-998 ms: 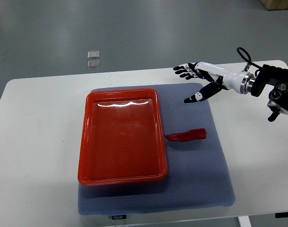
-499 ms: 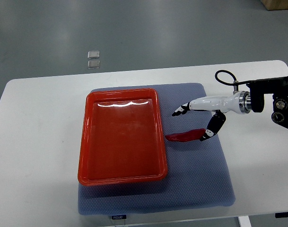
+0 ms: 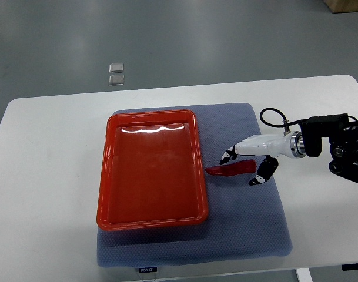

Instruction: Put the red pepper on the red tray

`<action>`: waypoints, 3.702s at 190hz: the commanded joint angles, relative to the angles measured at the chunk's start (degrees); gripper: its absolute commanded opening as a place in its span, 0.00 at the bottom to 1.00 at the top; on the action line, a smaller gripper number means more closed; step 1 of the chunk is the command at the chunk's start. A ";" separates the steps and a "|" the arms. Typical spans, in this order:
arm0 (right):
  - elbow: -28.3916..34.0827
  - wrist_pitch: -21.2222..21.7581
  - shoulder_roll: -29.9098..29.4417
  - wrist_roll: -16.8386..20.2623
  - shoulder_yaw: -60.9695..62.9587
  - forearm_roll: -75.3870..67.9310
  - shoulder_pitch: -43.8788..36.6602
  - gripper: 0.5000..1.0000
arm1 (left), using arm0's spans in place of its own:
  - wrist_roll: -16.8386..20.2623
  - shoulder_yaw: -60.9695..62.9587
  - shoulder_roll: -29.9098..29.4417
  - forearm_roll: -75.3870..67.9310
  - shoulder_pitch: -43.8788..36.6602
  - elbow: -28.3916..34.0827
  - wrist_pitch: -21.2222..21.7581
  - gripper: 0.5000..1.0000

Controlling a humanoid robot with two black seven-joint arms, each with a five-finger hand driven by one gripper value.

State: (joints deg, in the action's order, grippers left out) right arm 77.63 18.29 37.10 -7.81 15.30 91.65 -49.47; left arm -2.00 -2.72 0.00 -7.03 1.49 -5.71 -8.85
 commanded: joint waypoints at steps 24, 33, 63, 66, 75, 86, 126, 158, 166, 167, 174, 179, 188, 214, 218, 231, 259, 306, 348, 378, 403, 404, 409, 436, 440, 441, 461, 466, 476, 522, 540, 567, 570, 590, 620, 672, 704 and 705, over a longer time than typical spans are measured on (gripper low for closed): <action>-0.38 -0.71 -0.37 2.01 -0.18 0.55 0.08 0.59 | -0.02 -0.01 0.00 0.00 0.00 0.00 0.06 1.00; -0.47 -0.71 -0.28 2.01 -0.44 0.90 0.08 0.57 | -0.02 -0.01 0.00 0.00 0.00 0.00 -0.03 1.00; -1.26 -0.71 -0.28 2.01 -0.71 3.19 0.17 0.51 | 0.06 -0.01 0.00 0.00 0.00 0.00 -0.03 1.00; -1.26 -0.71 -0.28 2.01 -0.71 3.27 0.17 0.50 | 0.07 -0.01 0.00 0.00 0.00 0.00 0.06 1.00; -1.35 -0.62 -0.28 2.01 -0.71 3.27 0.17 0.47 | -0.02 -0.01 0.00 0.00 0.00 0.00 0.06 1.00; -1.35 -0.71 -0.28 2.01 -0.79 3.80 0.17 0.44 | -0.02 -0.01 0.00 0.00 0.00 0.00 -0.03 1.00; -1.61 -0.88 -0.28 2.01 -0.79 4.50 0.08 0.27 | 0.06 -0.01 0.00 0.00 0.00 0.00 0.06 1.00; -1.70 -2.46 -0.10 2.01 -0.62 4.50 -0.18 0.07 | -0.02 0.08 0.00 0.00 0.00 0.00 -0.03 1.00; -1.61 -3.26 0.07 2.01 -0.62 4.50 -0.36 0.03 | -0.02 0.08 0.00 0.00 0.00 0.00 -0.03 1.00; -1.61 -3.26 0.07 2.01 -0.62 4.50 -0.36 0.03 | -0.02 0.08 0.00 0.00 0.00 0.00 -0.03 1.00; -1.61 -3.78 0.16 2.01 -0.18 4.24 -0.54 0.02 | -0.02 0.08 0.00 0.00 0.00 0.00 0.06 1.00; -1.61 -4.05 0.16 2.01 0.00 4.07 -0.62 0.02 | 0.07 0.08 0.00 0.00 0.00 0.00 -0.03 1.00; -1.61 -4.40 0.25 2.01 0.26 3.71 -0.80 0.00 | -0.02 -0.01 0.00 0.00 0.00 0.00 -0.03 1.00; -1.61 -5.89 -0.28 1.92 0.35 3.27 -4.05 0.00 | -0.02 -0.01 0.00 0.00 0.00 0.00 -0.03 1.00; -1.61 -5.98 -0.37 1.92 0.35 3.10 -4.58 0.00 | 0.06 -0.01 0.00 0.00 0.00 0.00 -0.03 1.00; -1.78 -6.33 -1.42 1.92 0.35 2.75 -6.86 0.00 | -0.02 -0.01 0.00 0.00 0.00 0.00 -0.03 1.00; -4.69 -6.33 -5.46 1.83 0.08 0.46 -11.35 0.00 | -0.02 -0.01 0.00 0.00 0.00 0.00 -0.03 1.00; -9.87 -6.42 -14.78 1.57 -3.52 -0.33 -16.18 0.00 | -0.02 -0.01 0.00 0.00 0.00 0.00 -0.03 1.00; -14.70 -7.74 -24.44 1.57 -7.56 0.37 -16.44 0.00 | -0.02 -0.01 0.00 0.00 0.00 0.00 -0.03 1.00; -19.36 -7.83 -30.69 1.57 -8.18 0.99 -16.80 0.03 | -0.02 -0.01 0.00 0.00 0.00 0.00 -0.03 1.00; -22.79 -7.92 -34.47 1.57 -9.76 1.60 -16.71 0.05 | -0.02 -0.01 0.00 0.00 0.00 0.00 0.06 1.00; -22.96 -7.92 -34.73 1.57 -9.85 1.60 -16.62 0.06 | -0.02 -0.01 0.00 0.00 0.00 0.00 -0.03 1.00; -23.32 -7.92 -35.17 1.57 -9.93 1.60 -16.53 0.07 | -0.02 -0.01 0.00 0.00 0.00 0.00 -0.03 1.00; -25.16 -7.92 -37.02 1.57 -10.20 2.48 -15.92 0.22 | 0.07 -0.01 0.00 0.00 0.00 0.00 -0.03 1.00; -25.25 -7.92 -37.10 1.57 -10.20 2.48 -15.74 0.24 | -0.02 -0.01 0.00 0.00 0.00 0.00 0.06 1.00; -25.25 -7.92 -37.10 1.57 -10.20 2.48 -15.65 0.26 | -0.02 -0.01 0.00 0.00 0.00 0.00 -0.03 1.00; -25.52 -8.44 -37.10 1.57 -10.11 2.48 -15.39 0.41 | -0.02 -0.01 0.00 0.00 0.00 0.00 -0.03 1.00; -25.60 -8.79 -37.10 1.57 -10.11 2.48 -15.39 0.45 | -0.02 -0.01 0.00 0.00 0.00 0.00 -0.03 1.00; -25.69 -9.06 -37.02 1.57 -10.11 2.48 -15.48 0.47 | -0.02 -0.01 0.00 0.00 0.00 0.00 -0.03 1.00; -25.69 -10.46 -34.56 1.57 -8.88 1.69 -15.48 0.51 | -0.02 -0.01 0.00 0.00 0.00 0.00 -0.03 1.00; -25.69 -11.08 -31.13 1.39 -5.81 0.90 -15.48 0.53 | 0.06 -0.01 0.00 0.00 0.00 0.00 -0.03 1.00; -25.69 -9.15 -26.03 1.48 2.63 -4.28 -14.51 0.55 | -0.02 -0.01 0.00 0.00 0.00 0.00 -0.03 1.00; -25.69 -8.97 -25.68 1.57 3.25 -4.81 -14.34 0.55 | 0.07 -0.01 0.00 0.00 0.00 0.00 -0.03 1.00; -26.04 -8.53 -23.75 2.01 9.40 -11.05 -12.67 0.55 | -0.02 -0.01 0.00 0.00 0.00 0.00 -0.03 1.00; -33.86 -10.64 -24.10 2.01 20.82 -17.99 -7.84 0.55 | -0.02 -0.01 0.00 0.00 0.00 0.00 -0.03 1.00; -43.36 -10.90 -26.56 2.18 33.83 -41.99 -2.03 0.55 | 0.07 -0.01 0.00 0.00 0.00 0.00 -0.03 1.00; -46.08 -10.82 -26.12 2.01 33.83 -62.28 -0.19 0.58 | -0.02 -0.01 0.00 0.00 0.00 0.00 0.06 1.00; -46.08 -10.82 -26.12 2.01 33.83 -62.29 -0.18 0.58 | -0.02 -0.01 0.00 0.00 0.00 0.00 0.06 1.00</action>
State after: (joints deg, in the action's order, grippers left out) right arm 32.89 7.39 10.77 -5.63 49.13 39.43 -50.62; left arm -2.00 -2.72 0.00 -7.03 1.49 -5.71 -8.87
